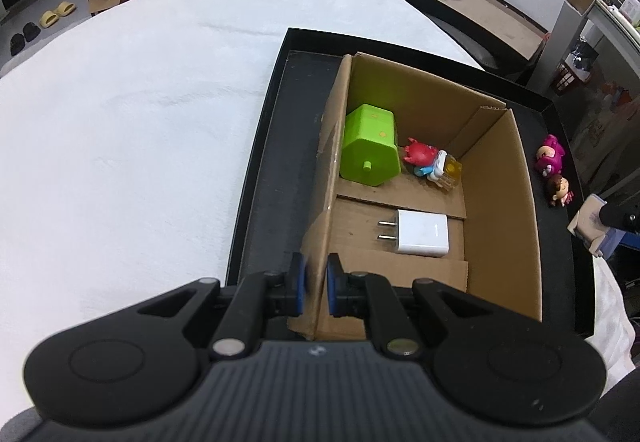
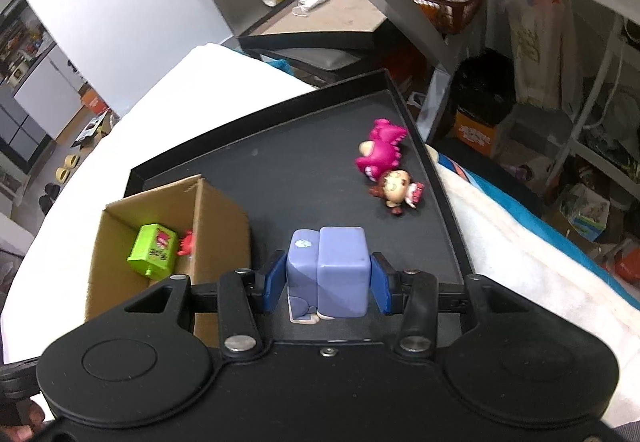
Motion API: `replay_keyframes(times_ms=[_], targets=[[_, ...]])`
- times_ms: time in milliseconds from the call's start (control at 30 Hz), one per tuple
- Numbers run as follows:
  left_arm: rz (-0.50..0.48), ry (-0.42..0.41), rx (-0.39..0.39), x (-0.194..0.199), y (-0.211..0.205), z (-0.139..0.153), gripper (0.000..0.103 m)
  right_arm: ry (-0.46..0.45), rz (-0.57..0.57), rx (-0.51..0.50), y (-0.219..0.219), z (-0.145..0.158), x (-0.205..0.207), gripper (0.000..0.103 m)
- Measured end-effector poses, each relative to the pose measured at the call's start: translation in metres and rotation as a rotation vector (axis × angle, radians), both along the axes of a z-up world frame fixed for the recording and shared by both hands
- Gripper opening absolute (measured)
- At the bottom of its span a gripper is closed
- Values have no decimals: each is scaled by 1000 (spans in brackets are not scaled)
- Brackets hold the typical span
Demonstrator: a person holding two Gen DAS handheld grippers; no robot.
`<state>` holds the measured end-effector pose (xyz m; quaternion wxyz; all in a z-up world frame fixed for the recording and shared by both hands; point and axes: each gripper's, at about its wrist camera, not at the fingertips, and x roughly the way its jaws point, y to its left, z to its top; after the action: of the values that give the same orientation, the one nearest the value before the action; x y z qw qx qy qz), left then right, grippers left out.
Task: Organize rigid objects
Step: 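Carry the lavender charger into the box and open the right gripper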
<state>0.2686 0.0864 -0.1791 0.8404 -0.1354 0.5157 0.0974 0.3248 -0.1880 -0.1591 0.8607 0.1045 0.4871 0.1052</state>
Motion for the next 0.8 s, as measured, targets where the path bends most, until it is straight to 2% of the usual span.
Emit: replay_keyframes(times_ms=[467,633,800], targets=[[-7,-28,-61,-4,10,-2,11,-46,83,-36,55,24,-6,44],[-6,-35,-89,-7,13,-2,11,-29,108,-1,74,28,-4,44],[-17,-44,-100,-8,14,-4,11,-32,135,-21,93,30,0,44]])
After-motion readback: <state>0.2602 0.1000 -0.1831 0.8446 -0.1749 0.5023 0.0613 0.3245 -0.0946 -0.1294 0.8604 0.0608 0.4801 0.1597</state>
